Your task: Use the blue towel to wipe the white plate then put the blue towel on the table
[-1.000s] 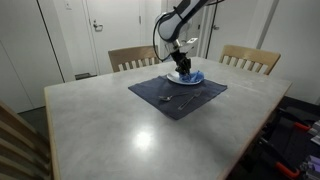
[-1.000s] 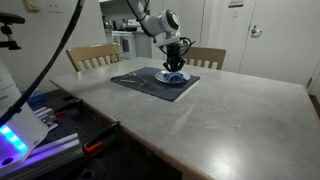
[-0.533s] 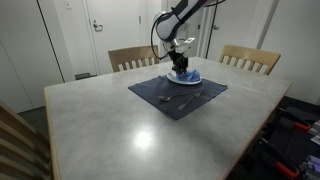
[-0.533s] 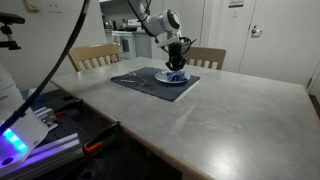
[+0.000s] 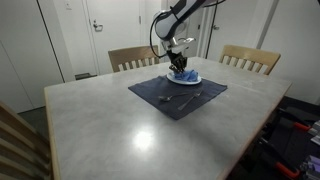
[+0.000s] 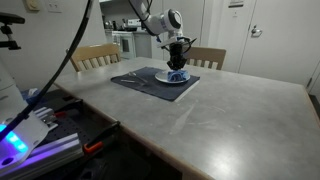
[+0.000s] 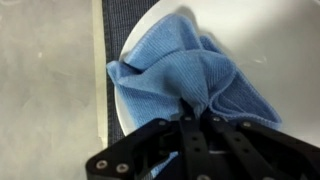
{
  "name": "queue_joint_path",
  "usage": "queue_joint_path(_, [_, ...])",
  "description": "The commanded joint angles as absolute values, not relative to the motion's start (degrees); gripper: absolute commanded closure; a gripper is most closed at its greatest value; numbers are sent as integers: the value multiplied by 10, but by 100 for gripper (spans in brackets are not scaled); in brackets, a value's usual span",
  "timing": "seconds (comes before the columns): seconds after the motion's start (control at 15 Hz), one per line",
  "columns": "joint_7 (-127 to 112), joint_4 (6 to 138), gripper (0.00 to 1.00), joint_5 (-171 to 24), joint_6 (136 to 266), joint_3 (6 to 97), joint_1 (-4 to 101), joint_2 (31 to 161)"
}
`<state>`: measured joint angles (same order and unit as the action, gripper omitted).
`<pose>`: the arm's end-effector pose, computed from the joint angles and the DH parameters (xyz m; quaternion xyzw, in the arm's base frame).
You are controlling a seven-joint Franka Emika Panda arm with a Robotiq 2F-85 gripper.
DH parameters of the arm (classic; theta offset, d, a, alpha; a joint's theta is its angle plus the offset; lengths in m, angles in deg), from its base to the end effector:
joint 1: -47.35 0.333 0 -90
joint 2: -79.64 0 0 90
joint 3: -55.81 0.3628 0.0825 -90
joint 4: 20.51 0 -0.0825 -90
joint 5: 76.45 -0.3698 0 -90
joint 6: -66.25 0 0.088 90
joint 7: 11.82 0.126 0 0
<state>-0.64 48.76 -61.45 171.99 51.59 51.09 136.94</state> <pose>0.7363 -0.0172 0.1619 0.9720 -0.0306 -0.1630 0.1663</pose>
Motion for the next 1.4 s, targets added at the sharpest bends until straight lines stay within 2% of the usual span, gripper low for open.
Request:
queue_joint_path(0.0, [35,472,98,-665,1750,518,499,1385])
queue_joint_path(0.67, [-63,468,98,-755,1763,556,457,1382])
queue_joint_path(1.33, [-291,432,98,-777,1595,599,418,1404])
